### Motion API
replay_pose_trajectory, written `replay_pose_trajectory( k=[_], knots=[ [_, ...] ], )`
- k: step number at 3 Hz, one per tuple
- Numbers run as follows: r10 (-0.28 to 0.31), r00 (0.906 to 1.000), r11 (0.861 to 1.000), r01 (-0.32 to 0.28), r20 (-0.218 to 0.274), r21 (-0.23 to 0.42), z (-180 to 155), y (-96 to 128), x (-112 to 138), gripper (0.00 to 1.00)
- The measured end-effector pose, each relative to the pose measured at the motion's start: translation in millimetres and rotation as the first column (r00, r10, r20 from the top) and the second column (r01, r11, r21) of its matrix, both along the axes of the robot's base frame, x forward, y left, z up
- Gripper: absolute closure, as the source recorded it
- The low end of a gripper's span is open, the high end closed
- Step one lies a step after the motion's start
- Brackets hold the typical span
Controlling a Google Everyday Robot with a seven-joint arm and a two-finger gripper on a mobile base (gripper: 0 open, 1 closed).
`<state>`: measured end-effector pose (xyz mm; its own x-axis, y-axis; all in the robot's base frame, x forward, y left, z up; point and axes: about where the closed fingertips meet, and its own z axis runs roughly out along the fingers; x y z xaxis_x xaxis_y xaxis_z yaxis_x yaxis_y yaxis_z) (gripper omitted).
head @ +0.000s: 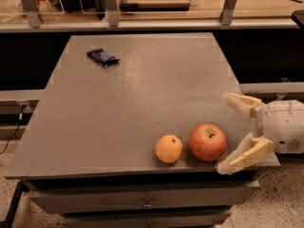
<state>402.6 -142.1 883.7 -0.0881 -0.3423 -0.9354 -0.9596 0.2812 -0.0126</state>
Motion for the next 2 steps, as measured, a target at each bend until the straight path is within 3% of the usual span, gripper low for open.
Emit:
replay_pose_trajectory(
  k=[1, 2],
  knots=[
    [-0.074, 0.9972, 0.996, 0.073, 0.014, 0.052, 14.1, -29.3, 3.0, 0.0],
    [-0.074, 0.9972, 0.996, 0.073, 0.014, 0.052, 14.1, -29.3, 3.0, 0.0]
  ],
)
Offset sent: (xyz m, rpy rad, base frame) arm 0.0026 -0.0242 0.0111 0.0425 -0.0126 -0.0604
